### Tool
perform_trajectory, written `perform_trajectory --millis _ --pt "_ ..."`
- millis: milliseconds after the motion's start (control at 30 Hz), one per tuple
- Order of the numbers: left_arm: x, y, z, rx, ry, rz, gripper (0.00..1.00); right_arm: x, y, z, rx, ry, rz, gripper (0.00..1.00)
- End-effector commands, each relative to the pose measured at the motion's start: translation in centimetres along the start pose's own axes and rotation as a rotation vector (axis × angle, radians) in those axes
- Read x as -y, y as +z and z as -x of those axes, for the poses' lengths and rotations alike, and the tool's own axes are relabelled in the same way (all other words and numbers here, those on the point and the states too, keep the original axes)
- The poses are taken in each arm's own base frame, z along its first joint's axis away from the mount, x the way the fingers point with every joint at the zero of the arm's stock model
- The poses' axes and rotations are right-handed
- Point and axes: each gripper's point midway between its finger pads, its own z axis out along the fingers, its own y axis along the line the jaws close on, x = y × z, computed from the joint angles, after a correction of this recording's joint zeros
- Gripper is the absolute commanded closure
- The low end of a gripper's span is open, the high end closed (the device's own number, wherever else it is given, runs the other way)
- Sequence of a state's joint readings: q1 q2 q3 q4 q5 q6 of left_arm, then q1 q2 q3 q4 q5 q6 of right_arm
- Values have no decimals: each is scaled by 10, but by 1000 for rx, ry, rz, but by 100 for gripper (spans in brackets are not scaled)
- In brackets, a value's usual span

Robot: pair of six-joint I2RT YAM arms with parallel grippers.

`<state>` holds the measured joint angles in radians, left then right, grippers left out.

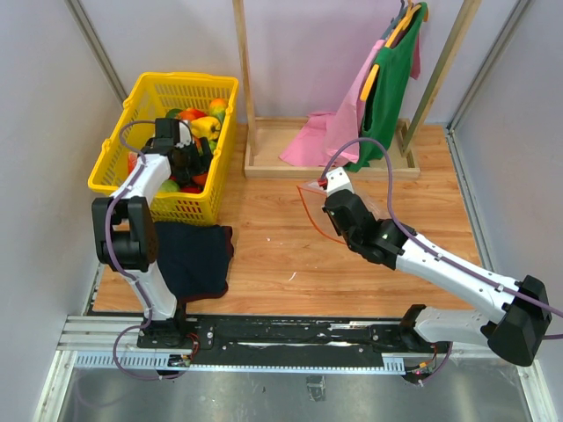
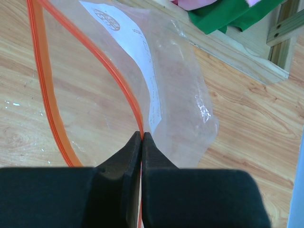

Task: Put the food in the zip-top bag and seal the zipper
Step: Pick up the fake fruit from the bin.

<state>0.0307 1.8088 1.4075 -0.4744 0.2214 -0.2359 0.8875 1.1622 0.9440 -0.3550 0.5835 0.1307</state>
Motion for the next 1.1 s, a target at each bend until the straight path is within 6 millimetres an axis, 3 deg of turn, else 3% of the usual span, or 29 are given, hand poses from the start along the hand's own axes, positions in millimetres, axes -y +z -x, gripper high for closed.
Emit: perform_trajectory --millis 0,200,567,767,1067 --pt "-7 -17 -8 -13 6 41 31 -1 -5 11 40 20 10 99" --pt "1 -51 11 91 23 44 43 0 -5 12 38 20 7 99" --pt "17 -110 33 260 35 21 49 -2 -5 18 38 25 11 99" --pt "42 -155 37 379 45 -81 53 -3 -7 23 49 36 23 99" --pt "86 -208 25 475 68 -256 58 -10 -7 29 66 64 59 99"
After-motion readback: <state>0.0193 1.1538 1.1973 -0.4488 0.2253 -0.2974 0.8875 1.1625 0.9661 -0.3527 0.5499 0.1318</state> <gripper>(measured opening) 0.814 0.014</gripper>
